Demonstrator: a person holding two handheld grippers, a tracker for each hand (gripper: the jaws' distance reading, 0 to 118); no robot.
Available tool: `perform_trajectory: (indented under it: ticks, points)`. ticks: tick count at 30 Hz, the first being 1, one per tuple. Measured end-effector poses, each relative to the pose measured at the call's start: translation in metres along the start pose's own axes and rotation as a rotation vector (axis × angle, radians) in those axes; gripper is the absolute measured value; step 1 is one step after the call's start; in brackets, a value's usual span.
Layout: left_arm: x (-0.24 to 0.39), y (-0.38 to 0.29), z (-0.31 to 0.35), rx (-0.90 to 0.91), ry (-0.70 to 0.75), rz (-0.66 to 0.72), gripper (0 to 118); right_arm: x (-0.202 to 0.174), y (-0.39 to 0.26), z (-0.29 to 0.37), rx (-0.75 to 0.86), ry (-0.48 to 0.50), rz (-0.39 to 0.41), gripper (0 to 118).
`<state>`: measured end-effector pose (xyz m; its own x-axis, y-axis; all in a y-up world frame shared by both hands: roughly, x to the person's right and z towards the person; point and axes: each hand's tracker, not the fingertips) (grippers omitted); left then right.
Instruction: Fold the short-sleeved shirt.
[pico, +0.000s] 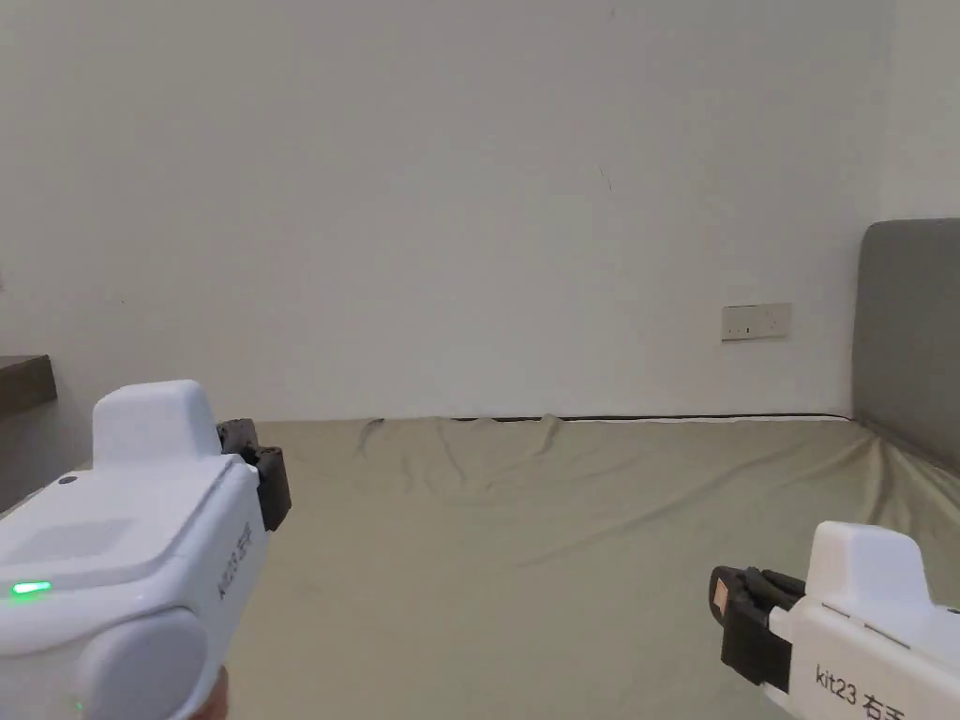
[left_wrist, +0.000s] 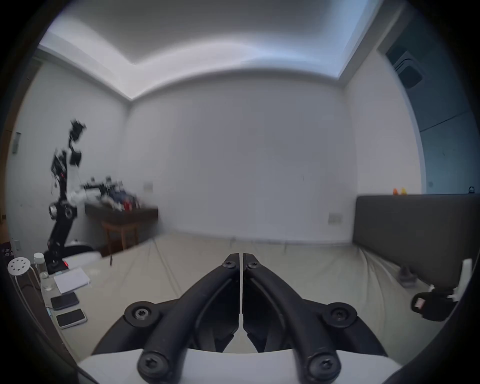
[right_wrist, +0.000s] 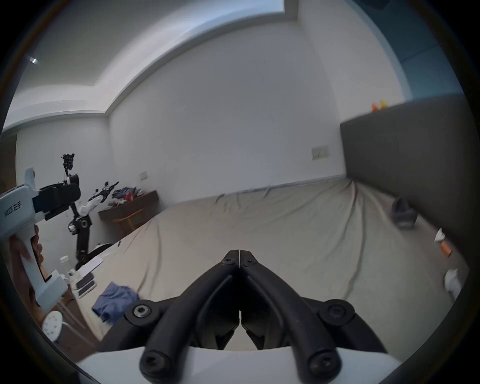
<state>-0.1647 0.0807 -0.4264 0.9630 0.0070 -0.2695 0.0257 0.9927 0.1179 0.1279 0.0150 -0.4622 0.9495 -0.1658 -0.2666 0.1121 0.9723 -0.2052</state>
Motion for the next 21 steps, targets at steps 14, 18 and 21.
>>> perform_trajectory:
  ticks: [14, 18, 21]
  points:
    - [0.037, -0.095, 0.070, -0.062, -0.010, -0.139, 0, -0.026, -0.008, 0.057, 0.222, -0.185, 0.283, 0]
    - [0.037, -0.084, 0.085, -0.053, -0.055, -0.050, 0, -0.029, -0.005, 0.072, 0.249, -0.174, 0.273, 0]
    - [0.043, -0.083, 0.095, -0.038, -0.054, -0.098, 0, -0.032, -0.009, 0.080, 0.256, -0.175, 0.291, 0]
